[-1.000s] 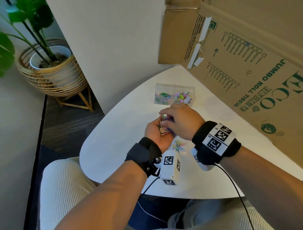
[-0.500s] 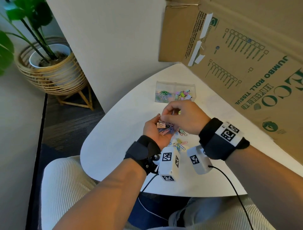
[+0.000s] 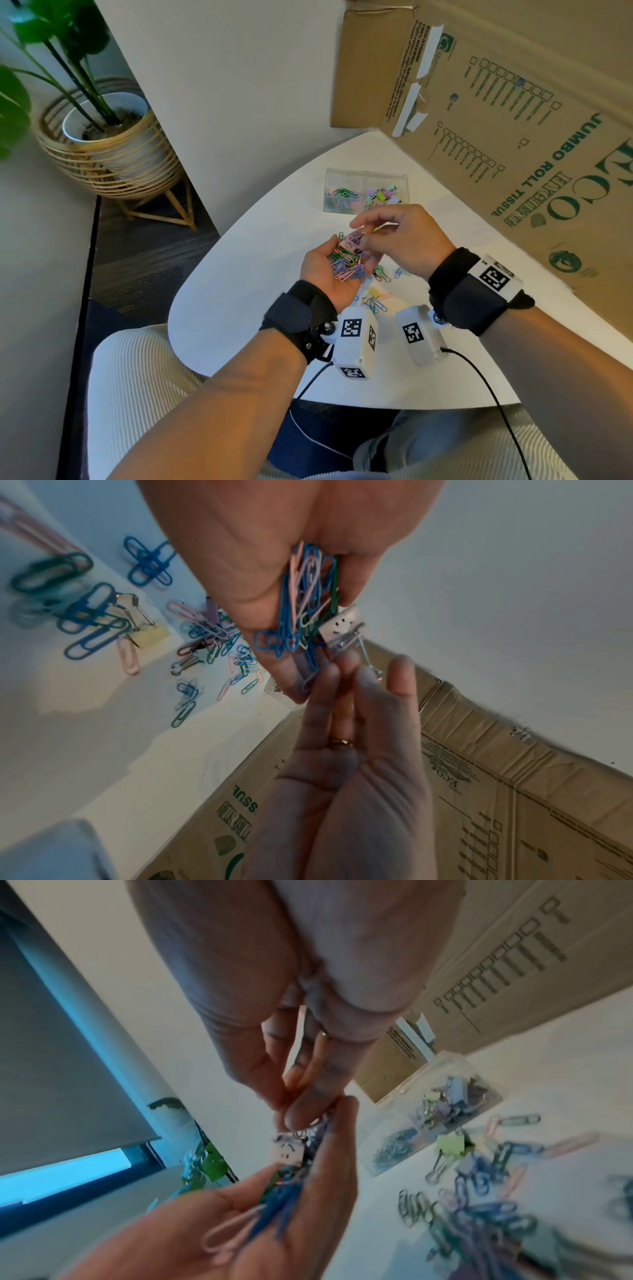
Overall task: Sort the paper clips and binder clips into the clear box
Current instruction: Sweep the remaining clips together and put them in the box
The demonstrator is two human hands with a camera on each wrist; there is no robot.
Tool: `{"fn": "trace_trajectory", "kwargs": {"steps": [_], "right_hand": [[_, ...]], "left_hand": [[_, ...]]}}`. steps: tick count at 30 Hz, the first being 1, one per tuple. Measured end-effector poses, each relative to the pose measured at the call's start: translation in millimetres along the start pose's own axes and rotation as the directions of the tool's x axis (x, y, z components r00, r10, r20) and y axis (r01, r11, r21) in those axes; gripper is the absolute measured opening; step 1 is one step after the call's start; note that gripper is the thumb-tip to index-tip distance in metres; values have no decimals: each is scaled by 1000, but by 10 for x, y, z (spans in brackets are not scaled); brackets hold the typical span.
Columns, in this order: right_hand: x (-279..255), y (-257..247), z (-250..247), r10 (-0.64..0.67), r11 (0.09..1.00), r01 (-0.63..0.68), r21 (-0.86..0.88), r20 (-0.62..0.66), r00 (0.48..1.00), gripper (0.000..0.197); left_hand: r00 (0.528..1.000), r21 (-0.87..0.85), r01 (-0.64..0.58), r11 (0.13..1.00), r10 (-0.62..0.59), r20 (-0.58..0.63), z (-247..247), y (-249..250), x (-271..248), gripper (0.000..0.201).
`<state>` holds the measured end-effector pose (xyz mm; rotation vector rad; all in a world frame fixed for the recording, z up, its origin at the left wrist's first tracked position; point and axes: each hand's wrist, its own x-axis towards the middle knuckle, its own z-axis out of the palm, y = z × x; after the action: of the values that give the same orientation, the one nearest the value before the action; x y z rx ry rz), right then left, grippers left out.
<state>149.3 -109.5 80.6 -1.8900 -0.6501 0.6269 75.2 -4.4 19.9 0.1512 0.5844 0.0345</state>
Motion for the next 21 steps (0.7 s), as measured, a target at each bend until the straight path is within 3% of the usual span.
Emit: {"fn": "trace_trajectory", "kwargs": {"steps": [2,5,10,15,18,21], "right_hand": [[10,25,-29,-57,966,64,-249,33,998,29],[14,19,-52,-131,797,172,-580,112,985,31],[-19,-55,-12,-100,651,221,-726,207,973,28],[27,-61,144,-103,475,199,-857,171,980,28],[80,-23,208,-105,539,187,-821,155,982,21],[80,-49,207,-85,834,85,-545,25,996,10]], "left_hand": [[1000,29,-6,1000,6,-4,-1,13,8,42],[1000,69,2,998,0,-18,-8,18,14,42],[999,128,2,992,5,-52,-38,15,40,38],[997,151,13,989,-1,-77,-22,4,25,36],[998,139,-3,990,11,-57,-45,-4,32,34],[1000,90,-12,996,13,-18,-75,14,33,36]]}}
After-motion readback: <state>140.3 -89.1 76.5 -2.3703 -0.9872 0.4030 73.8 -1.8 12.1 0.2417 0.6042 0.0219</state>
